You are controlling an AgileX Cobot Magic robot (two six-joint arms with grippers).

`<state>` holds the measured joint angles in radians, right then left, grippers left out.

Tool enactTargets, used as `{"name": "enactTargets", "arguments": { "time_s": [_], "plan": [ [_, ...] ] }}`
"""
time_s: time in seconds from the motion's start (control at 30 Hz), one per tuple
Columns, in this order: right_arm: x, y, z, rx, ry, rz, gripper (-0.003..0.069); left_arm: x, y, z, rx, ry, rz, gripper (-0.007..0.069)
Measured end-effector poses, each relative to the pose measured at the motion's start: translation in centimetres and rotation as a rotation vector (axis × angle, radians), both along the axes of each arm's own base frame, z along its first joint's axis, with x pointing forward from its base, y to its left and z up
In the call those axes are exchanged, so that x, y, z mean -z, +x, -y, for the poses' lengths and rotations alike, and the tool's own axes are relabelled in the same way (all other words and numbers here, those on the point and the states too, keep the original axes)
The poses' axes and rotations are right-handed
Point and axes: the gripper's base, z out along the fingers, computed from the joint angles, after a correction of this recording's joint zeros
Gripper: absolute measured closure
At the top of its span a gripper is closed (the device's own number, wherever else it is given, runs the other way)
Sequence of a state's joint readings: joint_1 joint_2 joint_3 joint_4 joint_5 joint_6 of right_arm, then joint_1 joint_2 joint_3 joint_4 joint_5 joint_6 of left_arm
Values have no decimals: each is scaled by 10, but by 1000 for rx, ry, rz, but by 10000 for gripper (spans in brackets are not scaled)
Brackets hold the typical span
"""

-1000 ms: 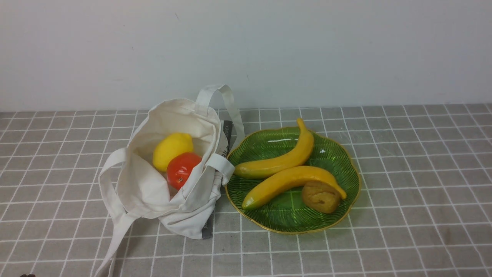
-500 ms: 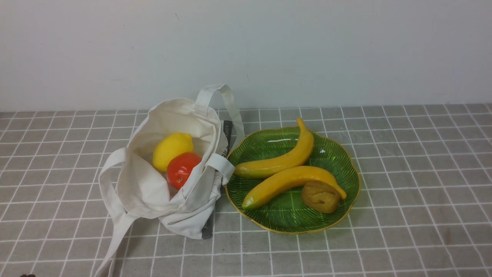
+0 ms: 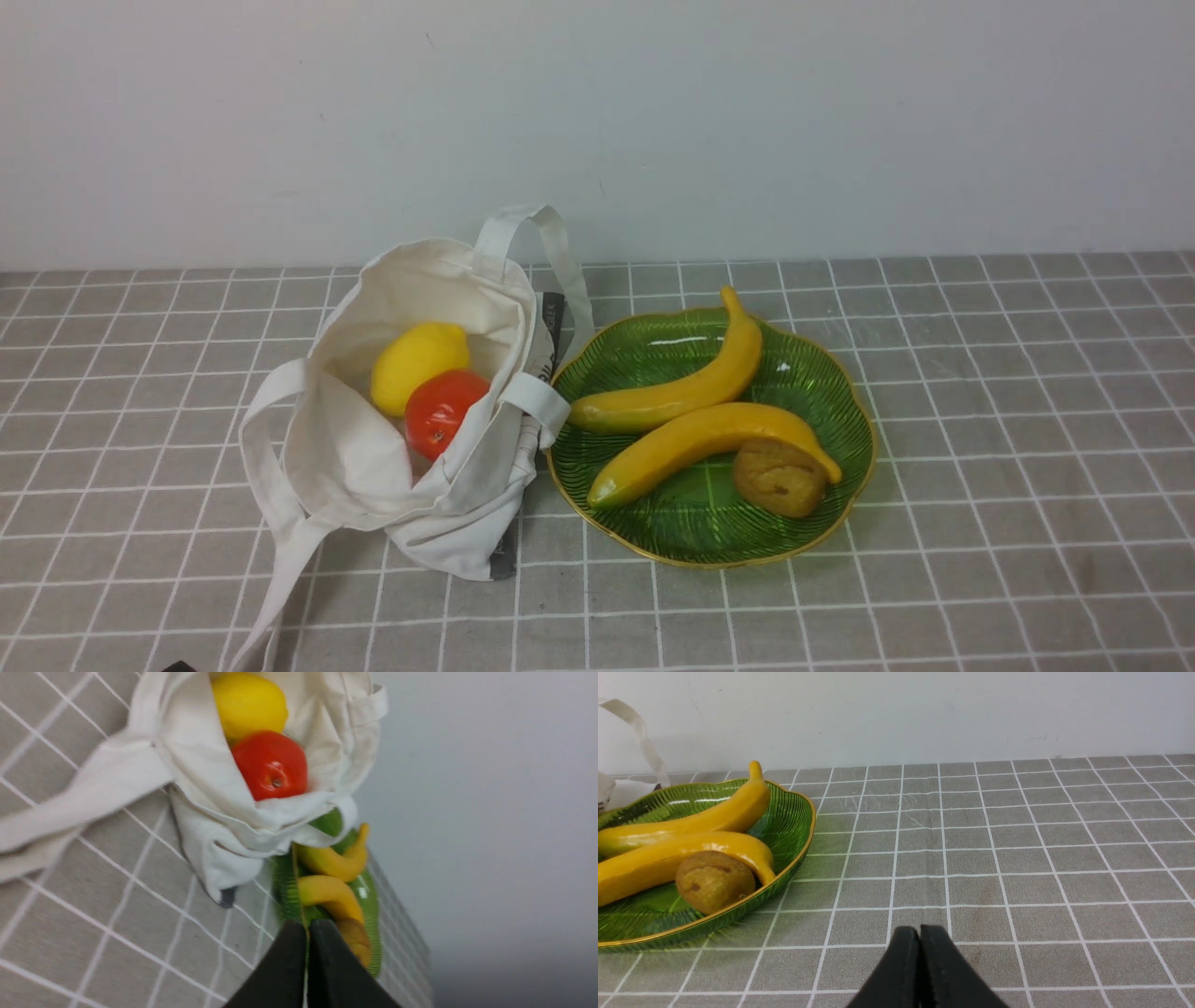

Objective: Take the fruit out of the bag on the grey coffee tablecloth and place them on the plate.
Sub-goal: 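Reach into the white bag and grasp the apple with the left gripper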

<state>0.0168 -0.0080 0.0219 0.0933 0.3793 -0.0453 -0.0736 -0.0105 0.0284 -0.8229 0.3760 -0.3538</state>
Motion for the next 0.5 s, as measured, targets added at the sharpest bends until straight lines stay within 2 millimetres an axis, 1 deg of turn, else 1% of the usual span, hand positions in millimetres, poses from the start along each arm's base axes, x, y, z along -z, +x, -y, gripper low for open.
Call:
{"name": "enactTargets", "arguments": {
  "time_s": [0.23, 0.3, 0.4, 0.5],
  "plan": [
    [0, 0, 0, 0, 0, 0, 673, -6, 2, -4, -44, 48, 85, 632],
    [0, 0, 0, 0, 0, 0, 673, -9, 2, -3, -32, -13, 79, 632],
    [0, 0, 0, 0, 0, 0, 673, -29, -3, 1, 16, -7, 129, 632],
    [0, 0, 0, 0, 0, 0, 673, -66, -6, 2, 41, 67, 218, 632]
  ]
}}
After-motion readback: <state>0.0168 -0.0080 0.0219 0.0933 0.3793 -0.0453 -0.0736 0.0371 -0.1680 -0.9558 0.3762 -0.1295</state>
